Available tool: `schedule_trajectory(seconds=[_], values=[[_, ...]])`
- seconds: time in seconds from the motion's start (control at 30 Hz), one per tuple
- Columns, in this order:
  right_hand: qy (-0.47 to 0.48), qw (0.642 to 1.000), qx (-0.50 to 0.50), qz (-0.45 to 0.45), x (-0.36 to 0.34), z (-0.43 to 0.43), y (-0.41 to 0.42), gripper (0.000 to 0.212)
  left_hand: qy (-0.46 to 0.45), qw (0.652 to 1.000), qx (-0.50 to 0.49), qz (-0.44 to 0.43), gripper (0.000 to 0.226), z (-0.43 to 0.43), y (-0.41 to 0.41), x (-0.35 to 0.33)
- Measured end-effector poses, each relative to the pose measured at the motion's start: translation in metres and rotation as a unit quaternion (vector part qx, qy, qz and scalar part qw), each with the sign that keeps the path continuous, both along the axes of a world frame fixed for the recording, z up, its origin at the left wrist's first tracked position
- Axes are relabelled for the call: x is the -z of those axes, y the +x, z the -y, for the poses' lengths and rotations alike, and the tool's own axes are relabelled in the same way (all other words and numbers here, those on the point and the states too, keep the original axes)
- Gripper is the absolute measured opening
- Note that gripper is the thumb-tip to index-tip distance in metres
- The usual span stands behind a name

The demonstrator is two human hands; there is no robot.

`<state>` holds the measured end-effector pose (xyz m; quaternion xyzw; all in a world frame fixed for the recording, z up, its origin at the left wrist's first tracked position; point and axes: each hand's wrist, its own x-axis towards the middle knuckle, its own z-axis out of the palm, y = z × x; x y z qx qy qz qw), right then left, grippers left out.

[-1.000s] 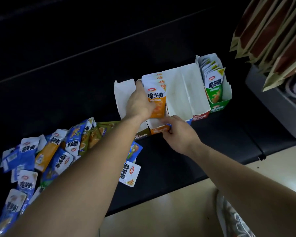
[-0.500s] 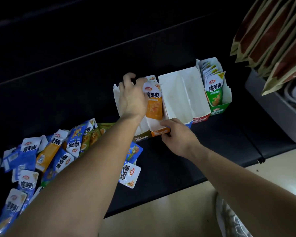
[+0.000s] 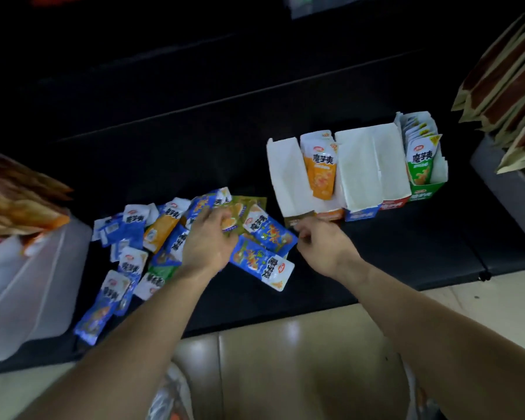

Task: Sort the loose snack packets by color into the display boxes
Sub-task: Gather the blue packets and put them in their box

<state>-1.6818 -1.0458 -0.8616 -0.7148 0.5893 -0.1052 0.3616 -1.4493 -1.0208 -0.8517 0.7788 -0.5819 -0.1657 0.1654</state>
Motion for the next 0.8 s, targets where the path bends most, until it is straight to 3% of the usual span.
schedule_trajectory(seconds=[0.17, 0.37, 0.43, 0.57, 0.63, 0.8], values=[[0.024, 0.986, -0.118, -0.119, 0.048, -0.034, 0.043, 0.051, 0.113, 0.991, -0.066, -0.01, 0.038, -0.081, 0.038, 0.05], [-0.038, 0.978, -0.04, -0.199, 0.082, -0.048, 0.077, 0.072, 0.139, 0.977, -0.094, -0.131, 0.041, -0.106, 0.02, 0.09], [-0.012, 0.987, -0.011, -0.159, 0.083, -0.046, 0.082, 0.067, 0.124, 0.971, -0.114, -0.169, 0.043, -0.098, 0.012, 0.096], [0.072, 0.997, 0.029, 0.016, 0.08, -0.045, 0.081, 0.027, 0.101, 0.942, -0.175, -0.268, 0.057, -0.078, -0.008, 0.098], [0.094, 0.993, 0.025, 0.06, 0.078, -0.045, 0.08, 0.016, 0.091, 0.918, -0.216, -0.32, 0.062, -0.071, -0.012, 0.1], [0.148, 0.986, -0.029, 0.073, 0.077, -0.026, 0.076, 0.003, 0.062, 0.89, -0.224, -0.393, 0.019, -0.069, 0.003, 0.11]])
